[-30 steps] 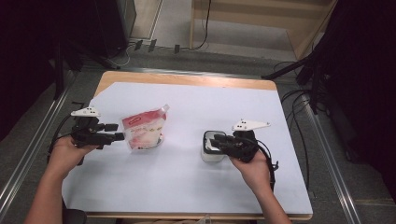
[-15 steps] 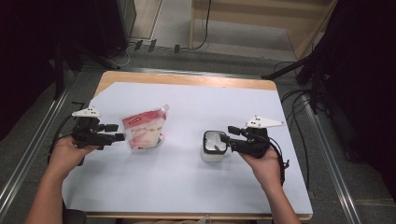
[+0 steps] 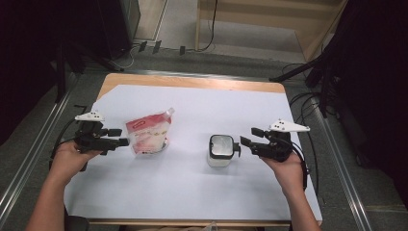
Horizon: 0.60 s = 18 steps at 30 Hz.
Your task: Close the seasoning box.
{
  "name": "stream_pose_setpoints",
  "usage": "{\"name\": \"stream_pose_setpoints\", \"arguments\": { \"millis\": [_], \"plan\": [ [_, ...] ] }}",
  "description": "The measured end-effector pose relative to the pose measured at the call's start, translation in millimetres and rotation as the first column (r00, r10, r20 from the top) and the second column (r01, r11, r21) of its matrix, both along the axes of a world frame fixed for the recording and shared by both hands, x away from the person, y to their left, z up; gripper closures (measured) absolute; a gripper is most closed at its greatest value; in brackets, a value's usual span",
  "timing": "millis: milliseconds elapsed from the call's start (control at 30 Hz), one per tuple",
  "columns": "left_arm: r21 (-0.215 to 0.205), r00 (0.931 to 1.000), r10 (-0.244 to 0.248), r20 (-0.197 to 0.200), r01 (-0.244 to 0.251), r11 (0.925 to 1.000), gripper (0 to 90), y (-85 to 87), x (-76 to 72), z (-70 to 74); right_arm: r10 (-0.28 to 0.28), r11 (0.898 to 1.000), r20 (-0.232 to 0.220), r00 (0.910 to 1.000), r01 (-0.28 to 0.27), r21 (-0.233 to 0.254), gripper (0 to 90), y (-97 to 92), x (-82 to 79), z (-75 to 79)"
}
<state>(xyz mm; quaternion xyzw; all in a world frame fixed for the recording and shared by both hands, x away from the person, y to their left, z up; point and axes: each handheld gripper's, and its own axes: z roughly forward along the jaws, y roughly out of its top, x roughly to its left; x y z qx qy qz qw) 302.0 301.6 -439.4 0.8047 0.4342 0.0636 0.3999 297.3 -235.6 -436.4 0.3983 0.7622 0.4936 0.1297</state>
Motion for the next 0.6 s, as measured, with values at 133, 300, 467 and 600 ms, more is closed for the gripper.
{"name": "stream_pose_setpoints", "arguments": {
  "millis": [133, 300, 467, 600],
  "plan": [
    [0.008, 1.0, 0.002, 0.002, -0.002, 1.0, 37.5, 0.0, -0.1, -0.6, -0.027, 1.0, 0.008, 0.9996, 0.027, -0.015, 36.0, -11.2, 1.9, -4.3],
    [0.002, 0.9999, 0.009, -0.009, -0.009, 1.0, 36.9, 0.3, -0.5, -1.7, -0.063, 0.997, 0.059, 0.9962, 0.066, -0.049, 31.8, -21.1, 3.5, -11.1],
    [0.012, 1.0, 0.001, -0.009, -0.001, 0.9999, 36.5, 1.1, -0.9, -3.0, -0.076, 0.996, 0.044, 0.9962, 0.078, -0.053, 30.7, -26.1, 6.5, -18.4],
    [0.016, 1.0, 0.004, -0.008, -0.004, 0.9999, 35.9, 1.5, -0.7, -4.4, -0.089, 0.994, 0.005, 0.996, 0.089, -0.06, 29.6, -27.4, 9.4, -25.6]
  ]
}}
